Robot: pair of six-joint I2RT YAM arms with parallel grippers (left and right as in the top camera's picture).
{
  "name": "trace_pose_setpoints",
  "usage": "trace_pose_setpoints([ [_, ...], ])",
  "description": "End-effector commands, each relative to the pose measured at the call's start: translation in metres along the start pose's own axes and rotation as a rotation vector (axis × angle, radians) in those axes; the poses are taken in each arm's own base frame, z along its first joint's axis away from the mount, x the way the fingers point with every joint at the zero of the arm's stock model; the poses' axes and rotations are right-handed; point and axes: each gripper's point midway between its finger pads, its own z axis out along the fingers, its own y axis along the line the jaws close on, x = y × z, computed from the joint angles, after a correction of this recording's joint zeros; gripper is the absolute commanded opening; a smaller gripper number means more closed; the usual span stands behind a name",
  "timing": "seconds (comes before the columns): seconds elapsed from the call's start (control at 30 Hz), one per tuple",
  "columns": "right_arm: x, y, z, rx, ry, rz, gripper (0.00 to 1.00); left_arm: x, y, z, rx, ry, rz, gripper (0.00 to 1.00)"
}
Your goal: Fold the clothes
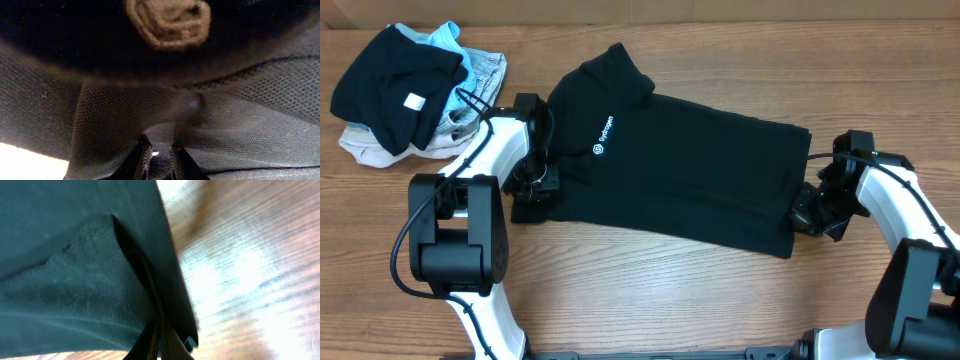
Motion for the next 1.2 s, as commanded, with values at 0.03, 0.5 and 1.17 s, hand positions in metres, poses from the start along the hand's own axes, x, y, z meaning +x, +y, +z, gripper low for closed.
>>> trace_pose_setpoints([
  [0.03,-0.005,-0.004,-0.010,0.028,-0.039,0.030,0.04,0.002,0.006,0.010,-0.023,0.007,-0.013,0.19],
  [0.5,-0.025,0.031,-0.015,-0.142,-0.107,-0.080,0.47,0.008,0.007,0.010,-0.028,0.032,-0.007,0.13],
  [1.17,0.024,-0.024,0.050,0.046,-0.017,0.314,0.07,-0.016,-0.029,-0.091,0.141,0.003,0.069,0.07],
])
